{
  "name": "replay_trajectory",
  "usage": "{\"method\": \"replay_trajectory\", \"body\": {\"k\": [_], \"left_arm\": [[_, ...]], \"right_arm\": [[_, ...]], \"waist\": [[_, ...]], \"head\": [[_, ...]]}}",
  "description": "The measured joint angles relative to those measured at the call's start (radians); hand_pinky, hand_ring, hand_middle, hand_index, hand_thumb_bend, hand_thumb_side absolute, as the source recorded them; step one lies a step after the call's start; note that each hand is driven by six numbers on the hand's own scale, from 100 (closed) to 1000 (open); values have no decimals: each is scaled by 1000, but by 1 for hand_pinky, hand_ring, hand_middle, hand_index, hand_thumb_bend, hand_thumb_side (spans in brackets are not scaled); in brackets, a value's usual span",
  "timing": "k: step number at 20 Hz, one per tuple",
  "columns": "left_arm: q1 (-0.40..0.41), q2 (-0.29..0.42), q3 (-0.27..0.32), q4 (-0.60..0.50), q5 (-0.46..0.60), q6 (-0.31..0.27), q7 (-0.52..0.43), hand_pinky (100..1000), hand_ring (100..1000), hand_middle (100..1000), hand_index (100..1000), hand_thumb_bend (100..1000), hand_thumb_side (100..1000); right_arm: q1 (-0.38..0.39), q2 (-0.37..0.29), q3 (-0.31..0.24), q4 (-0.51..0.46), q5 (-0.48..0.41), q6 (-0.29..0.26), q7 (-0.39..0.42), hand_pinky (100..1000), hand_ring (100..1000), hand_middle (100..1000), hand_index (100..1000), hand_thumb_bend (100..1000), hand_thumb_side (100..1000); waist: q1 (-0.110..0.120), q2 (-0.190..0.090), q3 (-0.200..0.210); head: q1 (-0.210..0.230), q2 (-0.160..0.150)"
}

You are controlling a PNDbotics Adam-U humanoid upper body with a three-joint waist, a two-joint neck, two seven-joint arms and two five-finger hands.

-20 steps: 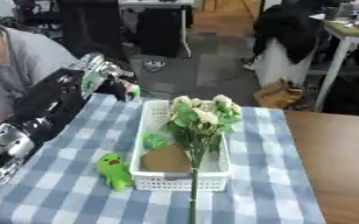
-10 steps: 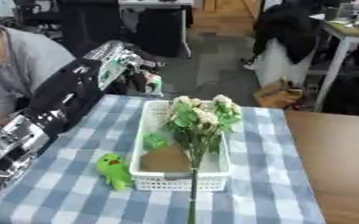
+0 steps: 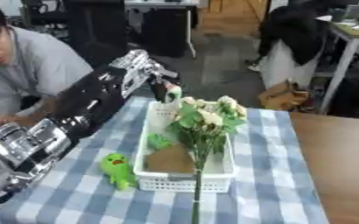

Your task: Pick up objects on the table and place them in the box.

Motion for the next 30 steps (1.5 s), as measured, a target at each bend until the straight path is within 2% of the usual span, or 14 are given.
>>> {"method": "replay_trajectory", "body": {"k": [12, 14, 16, 17, 19, 21, 23, 24, 25, 26, 27, 28, 29, 30], "left_arm": [[29, -53, 12, 154, -127, -62, 47, 100, 119, 217, 457, 100, 150], [29, -58, 20, 177, -144, -69, 63, 100, 152, 247, 469, 100, 154], [29, -66, 29, 196, -148, -75, 78, 100, 227, 324, 534, 100, 157], [29, -71, 35, 205, -147, -77, 86, 100, 243, 344, 539, 100, 162], [29, -81, 44, 216, -138, -79, 104, 100, 243, 342, 544, 100, 163], [29, -88, 48, 221, -125, -78, 129, 100, 331, 428, 634, 100, 198], [29, -97, 51, 223, -109, -80, 153, 104, 480, 562, 763, 100, 293], [29, -102, 51, 227, -102, -83, 160, 194, 563, 644, 818, 100, 344], [29, -108, 51, 231, -96, -87, 164, 194, 563, 644, 818, 100, 344], [29, -111, 51, 235, -91, -94, 166, 414, 765, 839, 958, 100, 437], [29, -115, 51, 239, -89, -103, 166, 414, 765, 839, 958, 100, 437], [29, -117, 51, 240, -87, -113, 166, 631, 934, 986, 1000, 100, 536], [29, -119, 51, 240, -86, -123, 166, 631, 934, 986, 1000, 100, 536], [29, -121, 51, 240, -86, -133, 166, 835, 1000, 1000, 1000, 107, 625]], "right_arm": [[0, 0, 0, 0, -2, 2, -2, 736, 749, 689, 674, 100, 472], [0, 0, 0, 0, -2, 2, -2, 736, 749, 689, 674, 100, 473], [0, 0, 0, 0, -2, 2, -2, 736, 749, 689, 674, 100, 473], [0, 0, 0, 0, -3, 2, -2, 736, 749, 689, 674, 100, 473], [0, 0, 0, 0, -3, 2, -2, 736, 749, 689, 674, 100, 473], [-1, 0, 0, 0, -3, 2, -2, 736, 749, 689, 674, 100, 473], [-2, 0, 1, 0, -3, 2, -2, 736, 749, 689, 674, 100, 473], [-3, 0, 1, 0, -3, 2, -2, 736, 749, 689, 674, 100, 473], [-5, 0, 1, 0, -3, 2, -1, 736, 749, 689, 674, 100, 473], [-6, 0, 1, 0, -4, 2, -1, 736, 749, 689, 674, 100, 473], [-7, 0, 3, 0, -4, 3, -1, 736, 749, 689, 674, 100, 473], [-8, 0, 3, 0, -4, 4, 0, 736, 750, 689, 674, 100, 472], [-8, 0, 5, 0, -5, 4, 0, 736, 750, 689, 674, 100, 472], [-8, 0, 6, 0, -5, 4, 1, 736, 750, 689, 674, 100, 472]], "waist": [[0, 0, -1], [0, 0, -1], [0, 0, -1], [0, 0, -2], [0, 0, -5], [0, 0, -6], [0, 0, -10], [0, 0, -11], [0, 0, -12], [0, 0, -12], [0, 0, -13], [0, 0, -14], [0, 0, -14], [0, 0, -15]], "head": [[2, -9], [2, -9], [4, -11], [6, -13], [9, -16], [11, -17], [11, -17], [12, -17], [13, -17], [14, -17], [14, -17], [14, -17], [14, -17], [14, -17]]}}
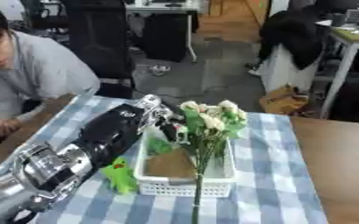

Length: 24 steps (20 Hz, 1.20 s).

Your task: Pick up objects on the table and place them in the box.

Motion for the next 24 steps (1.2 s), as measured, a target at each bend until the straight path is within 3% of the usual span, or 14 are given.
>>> {"method": "replay_trajectory", "body": {"k": [1, 2, 6, 11, 16, 24], "left_arm": [[0, -3, 0, 0, 0, -9, 1, 835, 1000, 1000, 1000, 107, 625], [0, -4, 0, 0, 1, -16, 2, 905, 1000, 1000, 1000, 133, 650], [-1, -4, 0, 0, 1, -29, 2, 1000, 1000, 1000, 1000, 179, 704], [-1, -4, 0, 0, -7, -38, -17, 1000, 1000, 1000, 1000, 205, 714], [-6, -4, 0, -1, -20, -34, -44, 1000, 1000, 1000, 1000, 188, 639], [-20, 7, 0, -17, -46, -7, -118, 1000, 1000, 1000, 1000, 144, 597]], "right_arm": [[0, 0, 0, 0, 0, 0, 0, 736, 750, 689, 674, 100, 472], [0, 0, 0, 0, -1, 0, 0, 736, 750, 689, 674, 100, 472], [0, 0, 0, 0, -1, 1, 1, 736, 750, 689, 674, 100, 472], [0, 0, 0, 0, -1, 2, 1, 736, 750, 690, 673, 100, 471], [0, 0, 0, 0, -1, 2, 0, 736, 750, 690, 673, 100, 471], [1, 0, 0, 0, -1, 2, -3, 736, 750, 690, 673, 100, 471]], "waist": [[0, 0, -1], [0, 0, -1], [0, 0, -2], [0, 0, -1], [0, 0, 0], [0, -1, 7]], "head": [[0, 0], [1, 0], [4, 0], [5, 0], [6, 0], [9, 0]]}}
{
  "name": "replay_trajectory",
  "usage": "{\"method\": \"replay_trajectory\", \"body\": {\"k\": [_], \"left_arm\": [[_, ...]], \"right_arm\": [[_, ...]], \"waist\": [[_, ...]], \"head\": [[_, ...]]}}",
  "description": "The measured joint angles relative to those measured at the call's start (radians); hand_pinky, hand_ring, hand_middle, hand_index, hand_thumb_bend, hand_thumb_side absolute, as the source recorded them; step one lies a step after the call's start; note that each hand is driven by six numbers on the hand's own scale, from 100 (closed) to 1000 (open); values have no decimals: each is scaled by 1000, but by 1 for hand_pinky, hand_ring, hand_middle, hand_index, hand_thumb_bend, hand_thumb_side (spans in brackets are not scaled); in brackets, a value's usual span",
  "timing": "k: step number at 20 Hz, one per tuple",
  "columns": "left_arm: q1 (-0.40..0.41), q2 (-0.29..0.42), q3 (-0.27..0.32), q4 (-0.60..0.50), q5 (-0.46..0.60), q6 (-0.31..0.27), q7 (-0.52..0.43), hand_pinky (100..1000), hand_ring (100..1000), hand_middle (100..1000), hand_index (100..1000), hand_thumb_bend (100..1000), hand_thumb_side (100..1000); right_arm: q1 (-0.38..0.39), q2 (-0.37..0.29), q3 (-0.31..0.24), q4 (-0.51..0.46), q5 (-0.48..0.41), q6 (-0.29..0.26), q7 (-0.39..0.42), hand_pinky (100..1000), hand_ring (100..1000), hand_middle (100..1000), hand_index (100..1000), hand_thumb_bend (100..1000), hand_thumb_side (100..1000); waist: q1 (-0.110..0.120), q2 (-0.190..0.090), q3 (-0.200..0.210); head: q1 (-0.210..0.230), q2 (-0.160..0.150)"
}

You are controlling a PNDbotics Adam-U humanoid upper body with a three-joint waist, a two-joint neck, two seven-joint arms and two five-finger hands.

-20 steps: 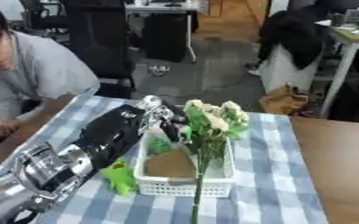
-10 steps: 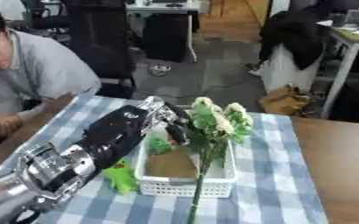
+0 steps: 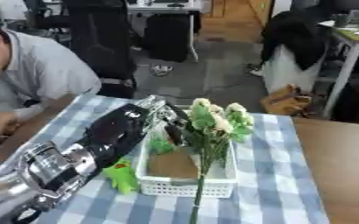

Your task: Pick up objects on the table and place them in the box.

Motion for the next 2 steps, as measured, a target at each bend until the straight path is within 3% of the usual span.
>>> {"method": "replay_trajectory", "body": {"k": [2], "left_arm": [[-8, 16, 0, -22, 7, 6, -21, 1000, 1000, 1000, 1000, 130, 575]], "right_arm": [[1, 0, 0, 0, 0, 0, 0, 736, 750, 690, 673, 100, 472]], "waist": [[0, 0, 4]], "head": [[0, 0]]}}
